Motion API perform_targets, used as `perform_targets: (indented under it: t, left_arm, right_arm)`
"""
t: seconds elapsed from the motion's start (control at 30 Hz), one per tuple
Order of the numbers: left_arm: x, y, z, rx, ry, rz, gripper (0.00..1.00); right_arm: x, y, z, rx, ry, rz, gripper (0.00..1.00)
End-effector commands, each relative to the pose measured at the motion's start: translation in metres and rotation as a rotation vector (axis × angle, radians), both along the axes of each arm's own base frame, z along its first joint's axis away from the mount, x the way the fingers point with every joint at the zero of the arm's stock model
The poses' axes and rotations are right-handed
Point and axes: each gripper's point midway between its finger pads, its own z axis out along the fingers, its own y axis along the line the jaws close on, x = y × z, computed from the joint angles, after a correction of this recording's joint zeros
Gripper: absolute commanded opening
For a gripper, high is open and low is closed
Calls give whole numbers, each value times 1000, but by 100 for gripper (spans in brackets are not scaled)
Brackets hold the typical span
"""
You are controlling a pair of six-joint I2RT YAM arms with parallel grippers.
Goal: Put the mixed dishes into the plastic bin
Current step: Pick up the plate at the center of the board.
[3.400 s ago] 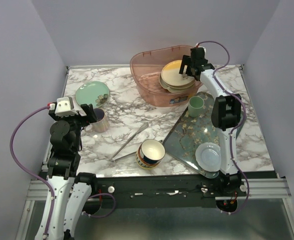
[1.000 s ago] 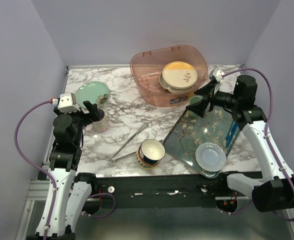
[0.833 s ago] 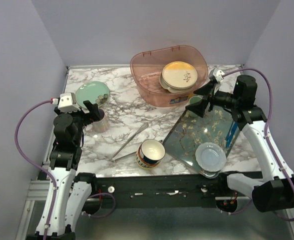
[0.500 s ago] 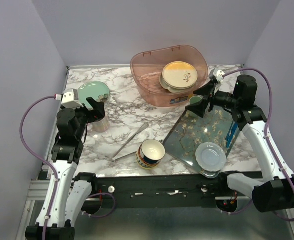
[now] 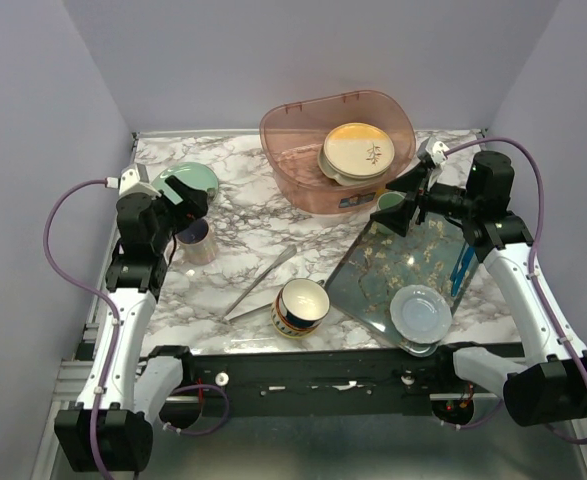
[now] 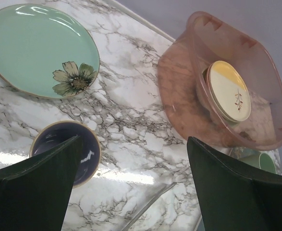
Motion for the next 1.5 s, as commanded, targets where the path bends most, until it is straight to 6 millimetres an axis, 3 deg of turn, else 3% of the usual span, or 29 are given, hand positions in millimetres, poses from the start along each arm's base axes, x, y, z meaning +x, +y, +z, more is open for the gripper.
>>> perform_targets:
  t: [0.0,0.2,0.4,0.6,0.83,0.93,1.1,1.47]
  left_arm:
    - [12,8,17,-72,-45,22,99]
    - [24,22,12,-108,-24,47,99]
    - [39,32,-6,-195,45,63,99]
    - [54,48,-35,-225,143,111,99]
    - [76,85,-73,-216,268,217,98]
    - [86,99,-86,-231,282,224,92]
    - [94,122,-114,-286,281,252,91]
    - [113,140,-178,-327,348,280,87]
  right_arm:
    - [-3,0,1,2,-23,15,100]
    - [-2,1,-2,5,-9,22,100]
    - [-1,1,-4,2,-8,20,100]
    - [-1,1,-5,2,-5,25,99]
    - [0,1,-7,1,-1,23,100]
    - [0,2,-8,2,6,26,100]
    - [0,2,-9,4,7,32,100]
    - [0,3,-10,5,14,36,100]
